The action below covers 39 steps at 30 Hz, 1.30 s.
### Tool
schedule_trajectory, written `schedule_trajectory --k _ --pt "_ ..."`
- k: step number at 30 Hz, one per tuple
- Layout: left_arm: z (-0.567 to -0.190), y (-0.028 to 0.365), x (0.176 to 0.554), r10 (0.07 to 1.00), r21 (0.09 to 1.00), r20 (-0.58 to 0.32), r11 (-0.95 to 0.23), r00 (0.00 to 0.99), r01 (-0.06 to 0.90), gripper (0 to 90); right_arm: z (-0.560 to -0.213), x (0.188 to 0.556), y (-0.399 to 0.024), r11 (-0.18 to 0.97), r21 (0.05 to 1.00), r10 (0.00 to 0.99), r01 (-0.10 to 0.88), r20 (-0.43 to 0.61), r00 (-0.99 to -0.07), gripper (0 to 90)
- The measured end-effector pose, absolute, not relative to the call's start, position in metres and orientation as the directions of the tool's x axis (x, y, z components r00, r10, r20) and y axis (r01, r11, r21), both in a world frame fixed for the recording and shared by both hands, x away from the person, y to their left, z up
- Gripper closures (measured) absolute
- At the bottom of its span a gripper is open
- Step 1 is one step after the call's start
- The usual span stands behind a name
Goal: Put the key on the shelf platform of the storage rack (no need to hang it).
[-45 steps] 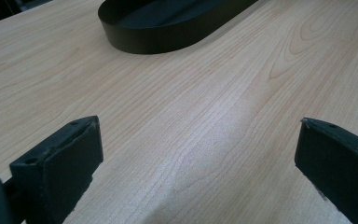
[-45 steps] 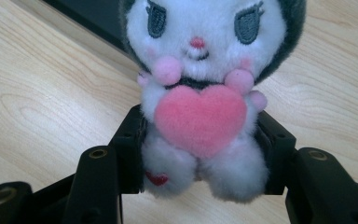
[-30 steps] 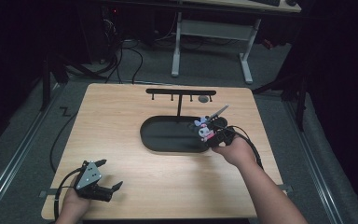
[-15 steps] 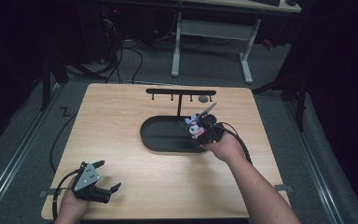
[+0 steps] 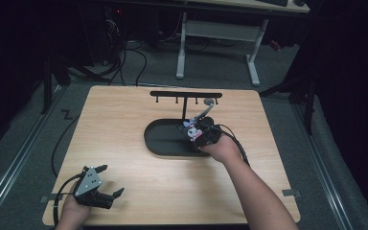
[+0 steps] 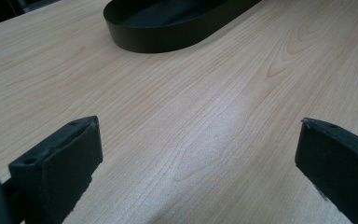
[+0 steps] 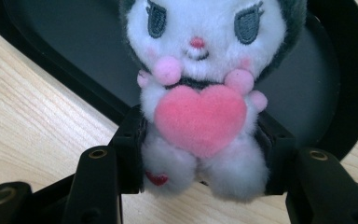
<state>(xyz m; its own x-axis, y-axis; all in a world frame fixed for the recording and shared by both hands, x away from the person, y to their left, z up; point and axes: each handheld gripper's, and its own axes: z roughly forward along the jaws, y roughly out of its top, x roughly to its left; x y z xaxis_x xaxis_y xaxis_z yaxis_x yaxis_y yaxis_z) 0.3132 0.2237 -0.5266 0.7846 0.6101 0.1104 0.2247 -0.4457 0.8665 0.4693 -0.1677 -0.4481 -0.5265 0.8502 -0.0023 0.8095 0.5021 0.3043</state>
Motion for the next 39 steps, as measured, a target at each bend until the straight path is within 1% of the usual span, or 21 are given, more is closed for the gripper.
schedule_trajectory --k 5,7,15,16,25,27,29,33,35,39 --pt "-0.526 0.223 0.313 0.606 0.865 0.113 -0.449 0.788 0.222 1.2 -0.45 0.475 -0.165 0.5 0.304 0.852 0.811 -0.009 -0.523 47.3" --pt "-0.526 0.223 0.313 0.607 0.865 0.112 -0.449 0.786 0.224 1.2 -0.45 0.477 -0.162 0.508 0.3 0.851 0.807 -0.03 -0.524 47.3" --pt "-0.526 0.227 0.311 0.614 0.867 0.107 -0.443 0.782 0.229 1.2 -0.449 0.483 -0.151 0.502 0.317 0.852 0.804 -0.02 -0.524 47.3" --pt "-0.526 0.227 0.311 0.613 0.866 0.107 -0.444 0.783 0.23 1.2 -0.45 0.486 -0.15 0.513 0.323 0.844 0.795 -0.024 -0.535 47.3" --pt "-0.526 0.23 0.31 0.615 0.865 0.104 -0.444 0.781 0.234 1.2 -0.464 0.49 -0.148 0.524 0.289 0.842 0.801 -0.036 -0.538 47.3" --pt "-0.526 0.23 0.309 0.615 0.864 0.103 -0.445 0.782 0.236 1.2 -0.467 0.488 -0.148 0.537 0.268 0.837 0.8 -0.052 -0.545 47.3" --pt "-0.527 0.23 0.309 0.615 0.862 0.105 -0.448 0.782 0.237 1.2 -0.467 0.485 -0.149 0.523 0.261 0.845 0.811 -0.036 -0.533 47.2" --pt "-0.527 0.23 0.308 0.614 0.862 0.104 -0.449 0.783 0.237 1.2 -0.469 0.483 -0.152 0.535 0.25 0.838 0.807 -0.04 -0.544 47.2" --pt "-0.527 0.23 0.308 0.612 0.861 0.104 -0.45 0.784 0.238 1.2 -0.47 0.481 -0.155 0.522 0.245 0.847 0.817 -0.034 -0.531 47.2" --pt "-0.527 0.229 0.309 0.611 0.861 0.1 -0.449 0.785 0.241 1.2 -0.471 0.482 -0.157 0.525 0.251 0.844 0.813 -0.029 -0.536 47.0"
